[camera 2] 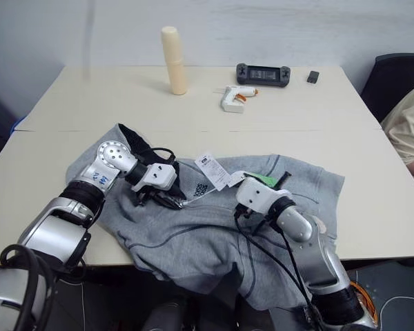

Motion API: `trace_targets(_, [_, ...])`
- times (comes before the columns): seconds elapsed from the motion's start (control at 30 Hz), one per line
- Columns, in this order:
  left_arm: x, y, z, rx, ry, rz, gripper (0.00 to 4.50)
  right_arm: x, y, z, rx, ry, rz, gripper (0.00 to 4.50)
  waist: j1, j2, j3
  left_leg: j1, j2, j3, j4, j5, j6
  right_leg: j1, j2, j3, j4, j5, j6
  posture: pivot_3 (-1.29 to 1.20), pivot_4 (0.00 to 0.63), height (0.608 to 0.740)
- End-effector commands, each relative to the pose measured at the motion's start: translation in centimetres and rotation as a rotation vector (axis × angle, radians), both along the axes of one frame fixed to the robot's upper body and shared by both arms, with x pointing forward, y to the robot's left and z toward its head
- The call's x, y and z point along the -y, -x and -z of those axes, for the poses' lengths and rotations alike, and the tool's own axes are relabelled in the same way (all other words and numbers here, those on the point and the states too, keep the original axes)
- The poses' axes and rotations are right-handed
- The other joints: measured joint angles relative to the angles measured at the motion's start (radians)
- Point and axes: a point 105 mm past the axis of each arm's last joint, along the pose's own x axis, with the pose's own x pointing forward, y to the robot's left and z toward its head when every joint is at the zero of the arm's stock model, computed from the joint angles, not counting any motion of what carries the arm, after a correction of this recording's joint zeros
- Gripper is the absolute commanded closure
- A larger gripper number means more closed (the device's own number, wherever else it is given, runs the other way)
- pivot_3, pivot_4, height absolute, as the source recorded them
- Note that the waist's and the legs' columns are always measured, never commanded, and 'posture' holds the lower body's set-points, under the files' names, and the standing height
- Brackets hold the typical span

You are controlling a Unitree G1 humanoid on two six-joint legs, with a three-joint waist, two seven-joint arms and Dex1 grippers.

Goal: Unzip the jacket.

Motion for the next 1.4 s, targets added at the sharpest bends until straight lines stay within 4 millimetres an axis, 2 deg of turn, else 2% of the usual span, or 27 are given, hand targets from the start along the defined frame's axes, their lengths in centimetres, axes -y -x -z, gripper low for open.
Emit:
trace_targets(0.03, [-2.7,1.3,3.1,-0.159,-0.102,-0.076,2.99,5.2,0.6,-3.4,0.131,-0.023,0.206,4.5,-0.002,0.0,0.0,0.0,0.0,0.0,0.0,0.0,0.0,0.0,0.0,0.0,0.0,0.0,0.0,0.0,0.15,0.74])
trace_targets(0.2, [-2.5,1.3,2.2,-0.192,-0.054,-0.087,2.99,6.0,1.2,-3.1,0.112,-0.009,0.223,4.5,-0.007,0.002,-0.001,0.0,0.002,0.0,-0.002,-0.001,-0.001,0.0,0.002,0.0,0.0,0.0,-0.001,0.0,0.15,0.74])
trace_targets(0.3, [-3.0,1.4,2.7,-0.169,-0.089,-0.085,2.99,7.8,1.9,-3.5,0.107,-0.032,0.291,4.5,-0.006,0.002,-0.001,0.0,0.002,0.001,-0.001,-0.001,-0.001,-0.001,0.002,0.0,0.0,-0.001,-0.001,0.0,0.15,0.74])
trace_targets(0.43, [-3.4,1.5,3.2,-0.162,-0.112,-0.089,2.99,13.0,3.6,-4.0,0.098,-0.137,0.47,4.5,-0.003,0.002,-0.001,0.0,0.002,0.001,-0.002,-0.001,-0.001,-0.001,0.002,0.0,0.0,0.0,-0.001,0.0,0.15,0.74])
trace_targets(0.6, [-3.5,1.6,3.5,-0.16,-0.115,-0.086,2.99,20.1,7.3,-5.2,0.117,-0.202,0.701,4.5,-0.005,0.003,-0.002,0.0,0.003,0.001,-0.002,-0.002,0.0,-0.001,0.002,0.001,-0.002,-0.001,-0.001,0.0,0.15,0.74])
trace_targets(0.83, [-3.3,1.5,3.6,-0.16,-0.109,-0.09,2.99,27.0,11.6,-7.2,0.158,-0.234,0.897,4.5,-0.007,0.006,-0.004,0.001,0.003,0.002,-0.004,-0.005,0.004,0.0,0.002,0.001,-0.006,-0.001,-0.001,0.0,0.15,0.74])
trace_targets(0.93, [-3.1,1.5,3.5,-0.157,-0.105,-0.09,2.99,30.2,12.7,-9.8,0.235,-0.211,0.977,4.5,-0.009,0.009,-0.005,0.002,0.003,0.002,-0.004,-0.005,0.004,0.0,0.002,0.002,-0.007,-0.001,-0.001,0.0,0.15,0.74])
trace_targets(1.0, [-3.0,1.4,3.6,-0.154,-0.102,-0.089,2.99,31.7,12.6,-11.8,0.283,-0.22,0.998,4.5,-0.012,0.01,-0.006,0.002,0.003,0.003,-0.004,-0.006,0.004,0.0,0.002,0.002,-0.007,-0.001,-0.001,0.0,0.15,0.74])
trace_targets(1.1, [-2.7,1.2,3.4,-0.144,-0.089,-0.097,2.99,32.6,11.3,-13.4,0.296,-0.222,0.971,4.5,-0.01,0.013,-0.006,0.002,0.003,0.003,-0.005,-0.006,0.005,0.0,0.001,0.002,-0.008,0.0,-0.001,0.0,0.15,0.74])
trace_targets(1.2, [-2.5,1.1,3.2,-0.133,-0.071,-0.102,2.99,33.1,9.7,-13.6,0.267,-0.201,0.931,4.5,0.0,0.013,-0.006,0.001,0.003,0.002,-0.005,-0.004,0.002,0.0,0.001,0.001,-0.009,0.0,-0.001,0.0,0.15,0.74])
trace_targets(1.27, [-2.2,1.0,2.8,-0.144,-0.024,-0.113,2.99,30.8,6.9,-11.6,0.119,-0.228,0.772,4.5,0.001,0.013,-0.006,0.0,0.002,0.002,-0.005,-0.004,0.002,0.0,0.0,0.001,-0.01,0.0,-0.001,0.0,0.15,0.74])
trace_targets(1.33, [-1.8,1.0,2.3,-0.159,0.018,-0.123,2.99,28.8,5.4,-10.7,0.066,-0.261,0.657,4.5,-0.004,0.013,-0.006,0.0,0.002,0.002,-0.004,-0.004,0.003,0.001,0.0,0.001,-0.01,0.0,0.0,0.0,0.15,0.74])
trace_targets(1.4, [-1.3,0.7,1.2,-0.176,0.089,-0.15,2.99,25.3,3.3,-8.9,-0.075,-0.312,0.484,4.5,-0.012,0.013,-0.006,0.001,0.002,0.003,-0.004,-0.005,0.003,0.001,0.0,0.002,-0.01,0.0,0.0,0.0,0.15,0.74])
